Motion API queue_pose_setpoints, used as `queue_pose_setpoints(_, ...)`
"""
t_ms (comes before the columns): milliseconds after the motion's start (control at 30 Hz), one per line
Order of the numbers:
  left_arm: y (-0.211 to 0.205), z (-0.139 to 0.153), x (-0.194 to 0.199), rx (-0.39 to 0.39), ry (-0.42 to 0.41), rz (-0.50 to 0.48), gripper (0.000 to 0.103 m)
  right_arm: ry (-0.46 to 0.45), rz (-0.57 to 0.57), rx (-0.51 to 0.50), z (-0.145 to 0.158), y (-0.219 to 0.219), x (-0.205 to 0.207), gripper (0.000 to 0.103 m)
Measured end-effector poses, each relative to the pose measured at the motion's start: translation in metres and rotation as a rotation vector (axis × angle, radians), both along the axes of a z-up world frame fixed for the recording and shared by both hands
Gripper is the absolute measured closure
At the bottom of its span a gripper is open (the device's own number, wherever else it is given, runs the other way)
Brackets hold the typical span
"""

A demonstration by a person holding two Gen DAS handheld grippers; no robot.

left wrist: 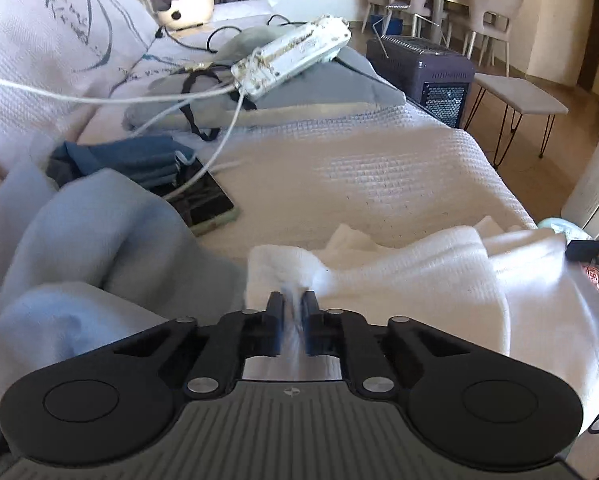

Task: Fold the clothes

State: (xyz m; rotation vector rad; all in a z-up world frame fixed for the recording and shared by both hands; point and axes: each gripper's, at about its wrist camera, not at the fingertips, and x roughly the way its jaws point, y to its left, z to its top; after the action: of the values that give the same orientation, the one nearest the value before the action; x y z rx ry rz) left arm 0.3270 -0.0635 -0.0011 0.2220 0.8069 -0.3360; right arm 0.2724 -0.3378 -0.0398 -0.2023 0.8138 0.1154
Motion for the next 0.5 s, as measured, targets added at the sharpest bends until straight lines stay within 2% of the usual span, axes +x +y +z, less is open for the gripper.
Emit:
queue_pose_setpoints(33,0.0,0.007,-0.002,0.032,-0.031,-0.014,0.095,-0.03,-0.004,-0.041,0.003,0.002,-0.002,0.103)
queue_pose_setpoints(100,0.0,0.023,-0.006,0.091,-0.104,-0.042,0.095,-0.107,-0.02,-0.051,0.014,-0.005,-0.006,0.103)
queue_pose_setpoints(167,0.003,0.034,-0.003,0.094,-0.122,-0.05,0.095,-0.16,-0.047,-0.046,0.024,-0.015,-0.007,0.103)
queue_pose_setpoints(200,0.005,0.032,0.002,0.086,-0.109,-0.035,0.095,-0.155,-0.066,-0.019,0.027,-0.022,-0.003,0.103)
queue_pose_setpoints(300,-0.002,-0.005,0.015,0.19,-0.037,-0.028,0.093,-0.086,-0.065,0.114,0.025,-0.034,0.0,0.103)
queue_pose_setpoints(367,-0.009,-0.03,0.012,0.269,-0.045,-0.057,0.092,-0.02,-0.052,0.184,0.02,-0.033,-0.003,0.097)
queue_pose_setpoints(400,-0.013,-0.041,0.01,0.305,-0.049,-0.07,0.092,0.005,-0.05,0.208,0.018,-0.032,-0.005,0.089)
queue_pose_setpoints(433,-0.012,-0.042,0.009,0.303,-0.059,-0.063,0.092,0.014,-0.052,0.212,0.017,-0.03,-0.007,0.071)
queue_pose_setpoints(467,-0.012,-0.042,0.007,0.299,-0.067,-0.055,0.092,0.014,-0.056,0.215,0.016,-0.029,-0.009,0.059)
queue_pose_setpoints(500,-0.008,-0.04,0.009,0.278,-0.057,-0.046,0.091,0.01,-0.061,0.215,0.014,-0.03,-0.011,0.039)
